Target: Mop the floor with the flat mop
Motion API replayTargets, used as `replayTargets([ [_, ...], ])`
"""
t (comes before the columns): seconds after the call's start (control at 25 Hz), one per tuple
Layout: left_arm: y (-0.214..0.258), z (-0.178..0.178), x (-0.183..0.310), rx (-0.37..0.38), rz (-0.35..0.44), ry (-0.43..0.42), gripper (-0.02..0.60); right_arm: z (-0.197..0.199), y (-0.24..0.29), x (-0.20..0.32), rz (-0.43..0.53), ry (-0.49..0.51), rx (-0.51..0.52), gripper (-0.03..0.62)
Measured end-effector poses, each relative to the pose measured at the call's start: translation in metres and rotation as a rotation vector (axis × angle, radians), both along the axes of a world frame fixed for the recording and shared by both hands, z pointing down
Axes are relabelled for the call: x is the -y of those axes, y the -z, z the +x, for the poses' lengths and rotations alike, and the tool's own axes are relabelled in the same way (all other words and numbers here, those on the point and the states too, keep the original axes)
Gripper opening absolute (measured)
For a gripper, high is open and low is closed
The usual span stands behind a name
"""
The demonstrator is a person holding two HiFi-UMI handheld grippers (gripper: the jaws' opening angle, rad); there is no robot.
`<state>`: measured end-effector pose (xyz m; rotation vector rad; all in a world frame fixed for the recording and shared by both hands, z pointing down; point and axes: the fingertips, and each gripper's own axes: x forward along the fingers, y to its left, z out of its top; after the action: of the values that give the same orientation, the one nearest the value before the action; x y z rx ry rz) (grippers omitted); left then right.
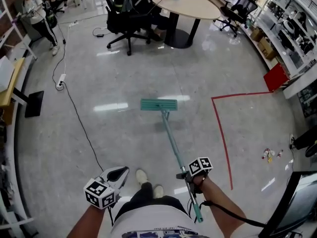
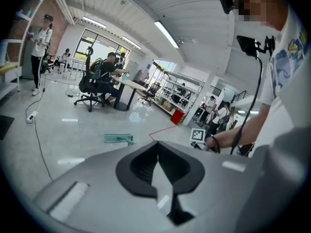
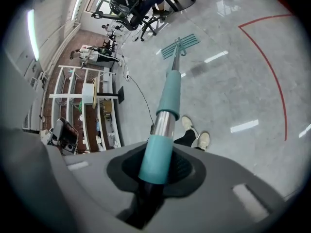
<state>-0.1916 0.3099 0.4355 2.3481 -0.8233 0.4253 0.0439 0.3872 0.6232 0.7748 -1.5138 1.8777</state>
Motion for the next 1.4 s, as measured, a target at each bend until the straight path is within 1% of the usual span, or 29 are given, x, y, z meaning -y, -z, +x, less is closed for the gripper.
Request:
replayTargets([
  [0.24, 0.004, 0.019, -0.039, 0.028, 0.004, -0.011, 0.005, 0.012, -0.001, -0.046, 0.014, 0.027, 0.001, 0.077],
  [0.48, 0.008, 0.020, -0.072, 0.037, 0.006, -0.015, 0.005, 0.010, 0.002, -0.092, 0.020, 0.040, 0.008, 0.080],
  [0.68, 0.011, 0.023, -0.081, 0.026, -0.007, -0.081, 0.005, -0.001, 0.007, -0.122, 0.001, 0.038, 0.001, 0.080],
  [0.84, 0.020, 0.024, -0.082, 0.017, 0.012, -0.145, 0.005, -0.015, 0.013, -0.140, 0.000, 0.015, 0.001, 0.080],
  [0.96, 0.022, 0.017, -0.084, 0.012, 0.024, -0.166, 0.005, -0.027, 0.012, -0.151, -0.008, -0.008, 0.010, 0.080],
  [1.08, 0.020, 0.000, -0.082, 0.011, 0.014, -0.176, 0.005, -0.045, 0.010, -0.154, -0.019, -0.020, 0.013, 0.080],
  [1.24, 0.014, -0.018, -0.082, 0.019, 0.005, -0.191, 0.005, -0.065, 0.008, -0.159, -0.028, -0.013, 0.012, 0.080],
  [1.4, 0.011, -0.028, -0.081, 0.014, -0.003, -0.204, 0.005, -0.078, 0.010, -0.163, -0.033, -0.013, 0.012, 0.081],
])
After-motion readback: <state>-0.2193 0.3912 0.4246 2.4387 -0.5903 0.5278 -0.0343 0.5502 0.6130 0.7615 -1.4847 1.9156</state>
